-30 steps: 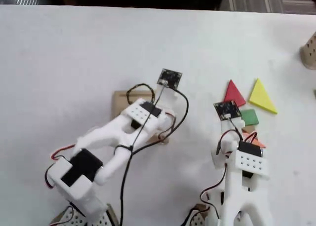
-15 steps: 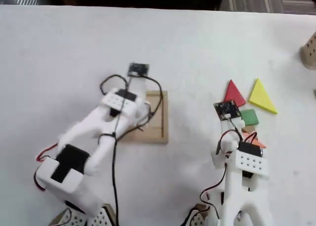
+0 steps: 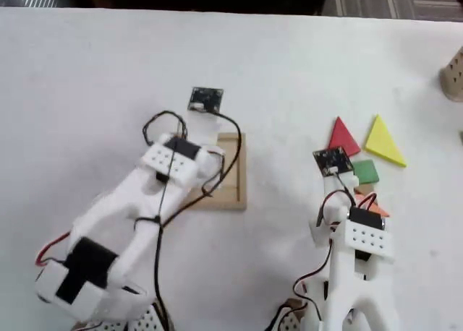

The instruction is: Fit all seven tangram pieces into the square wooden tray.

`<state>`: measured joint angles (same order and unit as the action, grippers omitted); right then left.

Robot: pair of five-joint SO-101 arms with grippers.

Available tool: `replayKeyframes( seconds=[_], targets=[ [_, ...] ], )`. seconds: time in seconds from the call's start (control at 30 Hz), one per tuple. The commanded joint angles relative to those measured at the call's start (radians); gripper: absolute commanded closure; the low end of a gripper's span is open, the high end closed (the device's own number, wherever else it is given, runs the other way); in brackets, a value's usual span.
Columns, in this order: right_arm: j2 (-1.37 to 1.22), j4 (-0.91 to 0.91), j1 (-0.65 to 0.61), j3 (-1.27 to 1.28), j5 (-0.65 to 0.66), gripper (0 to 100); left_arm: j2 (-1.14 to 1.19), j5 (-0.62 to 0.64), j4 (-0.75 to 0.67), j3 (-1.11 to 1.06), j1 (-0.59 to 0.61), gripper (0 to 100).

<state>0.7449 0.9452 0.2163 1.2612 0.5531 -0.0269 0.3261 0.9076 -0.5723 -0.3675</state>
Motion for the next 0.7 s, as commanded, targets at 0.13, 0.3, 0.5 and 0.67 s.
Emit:
replayKeyframes(
  seconds=[0.13, 0.3, 0.5, 0.67],
  targets=[
    [0.027, -0.016, 0.002, -0.003, 0.014, 98.1, -0.085, -0.092, -0.178, -0.103, -0.09, 98],
    [0.027, -0.016, 0.002, -0.003, 0.015, 98.1, 0.105, -0.101, -0.15, 0.052, -0.077, 98],
    [0.027, -0.016, 0.002, -0.003, 0.015, 98.1, 0.203, -0.101, -0.149, 0.157, -0.047, 98],
    [0.027, -0.016, 0.002, -0.003, 0.015, 98.1, 0.203, -0.104, -0.16, 0.169, 0.007, 98]
  ],
)
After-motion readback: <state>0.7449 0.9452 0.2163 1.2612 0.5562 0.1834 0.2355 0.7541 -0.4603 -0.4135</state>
